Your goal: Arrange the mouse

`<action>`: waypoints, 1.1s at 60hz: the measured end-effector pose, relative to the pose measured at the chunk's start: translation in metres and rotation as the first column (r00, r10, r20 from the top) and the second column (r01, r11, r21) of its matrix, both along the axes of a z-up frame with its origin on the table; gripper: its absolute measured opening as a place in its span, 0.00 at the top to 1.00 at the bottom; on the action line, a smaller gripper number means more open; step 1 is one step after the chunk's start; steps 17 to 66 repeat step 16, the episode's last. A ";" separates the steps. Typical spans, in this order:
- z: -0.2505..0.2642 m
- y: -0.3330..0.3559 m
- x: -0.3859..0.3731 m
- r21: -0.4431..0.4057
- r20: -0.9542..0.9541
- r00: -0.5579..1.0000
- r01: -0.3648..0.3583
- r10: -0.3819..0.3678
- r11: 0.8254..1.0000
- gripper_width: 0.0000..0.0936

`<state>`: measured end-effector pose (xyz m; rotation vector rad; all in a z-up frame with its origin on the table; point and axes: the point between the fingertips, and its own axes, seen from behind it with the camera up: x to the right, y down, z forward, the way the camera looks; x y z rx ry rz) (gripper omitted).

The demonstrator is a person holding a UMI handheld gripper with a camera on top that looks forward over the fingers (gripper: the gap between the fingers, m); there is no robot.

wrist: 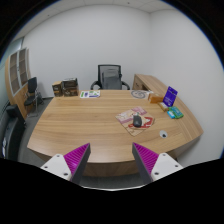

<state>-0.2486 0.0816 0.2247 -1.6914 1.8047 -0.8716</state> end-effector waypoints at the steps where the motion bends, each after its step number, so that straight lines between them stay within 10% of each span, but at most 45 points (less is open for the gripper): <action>1: 0.000 0.000 -0.001 -0.004 0.000 1.000 0.000 0.000 1.000 0.07; 66: -0.004 0.005 -0.010 -0.017 -0.006 1.000 -0.019 0.019 1.000 0.07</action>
